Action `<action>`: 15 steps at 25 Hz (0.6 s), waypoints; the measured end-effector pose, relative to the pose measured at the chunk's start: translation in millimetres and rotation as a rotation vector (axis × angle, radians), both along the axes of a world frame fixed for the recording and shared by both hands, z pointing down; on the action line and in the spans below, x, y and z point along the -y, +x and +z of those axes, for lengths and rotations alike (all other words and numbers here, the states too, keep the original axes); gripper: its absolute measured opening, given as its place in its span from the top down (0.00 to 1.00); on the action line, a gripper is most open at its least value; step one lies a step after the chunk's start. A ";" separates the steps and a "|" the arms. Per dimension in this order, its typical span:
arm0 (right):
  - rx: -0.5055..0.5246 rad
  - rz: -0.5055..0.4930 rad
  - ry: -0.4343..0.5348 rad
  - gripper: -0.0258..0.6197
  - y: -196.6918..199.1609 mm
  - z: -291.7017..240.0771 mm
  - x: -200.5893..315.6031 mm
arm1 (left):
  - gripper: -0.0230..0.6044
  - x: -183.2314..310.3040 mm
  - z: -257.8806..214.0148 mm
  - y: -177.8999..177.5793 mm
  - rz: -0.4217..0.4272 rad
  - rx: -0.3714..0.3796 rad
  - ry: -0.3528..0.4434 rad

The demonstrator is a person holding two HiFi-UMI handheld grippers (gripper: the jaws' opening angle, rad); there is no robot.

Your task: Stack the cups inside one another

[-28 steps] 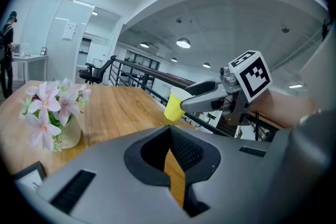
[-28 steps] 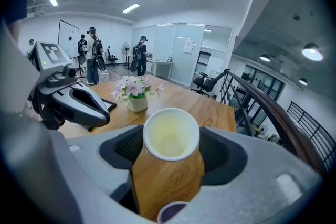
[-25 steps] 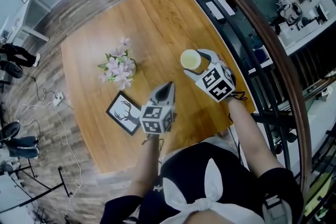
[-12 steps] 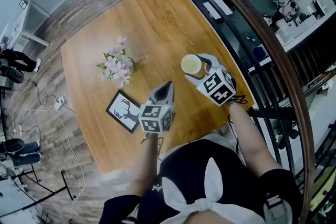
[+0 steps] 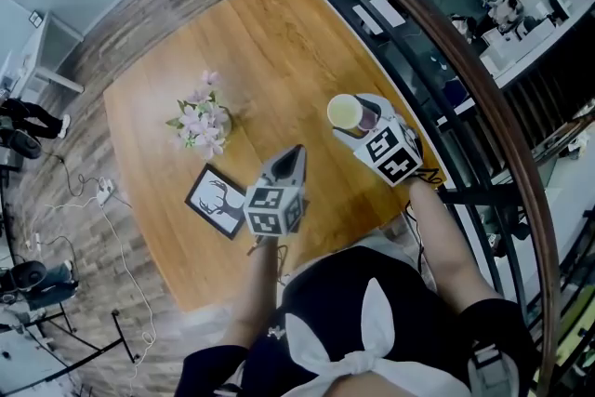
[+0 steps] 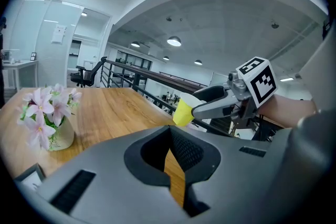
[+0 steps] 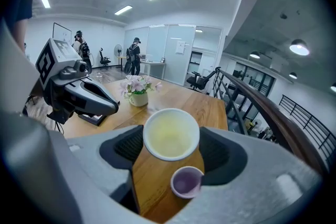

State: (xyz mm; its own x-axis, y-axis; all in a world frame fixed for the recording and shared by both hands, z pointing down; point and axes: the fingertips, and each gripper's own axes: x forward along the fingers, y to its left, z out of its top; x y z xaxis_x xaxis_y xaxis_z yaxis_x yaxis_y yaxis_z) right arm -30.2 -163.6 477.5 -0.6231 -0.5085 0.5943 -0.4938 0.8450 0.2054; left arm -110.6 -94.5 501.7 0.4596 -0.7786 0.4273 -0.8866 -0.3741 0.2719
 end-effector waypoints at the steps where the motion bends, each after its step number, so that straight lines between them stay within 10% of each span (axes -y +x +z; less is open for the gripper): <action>1: 0.001 0.010 0.002 0.45 3.9 -0.6 1.1 | 0.95 0.0 0.2 1.1 0.005 0.001 -0.001; 15: 0.021 0.176 -0.034 0.45 68.4 7.4 5.7 | 0.95 2.7 4.2 24.4 0.072 -0.003 -0.014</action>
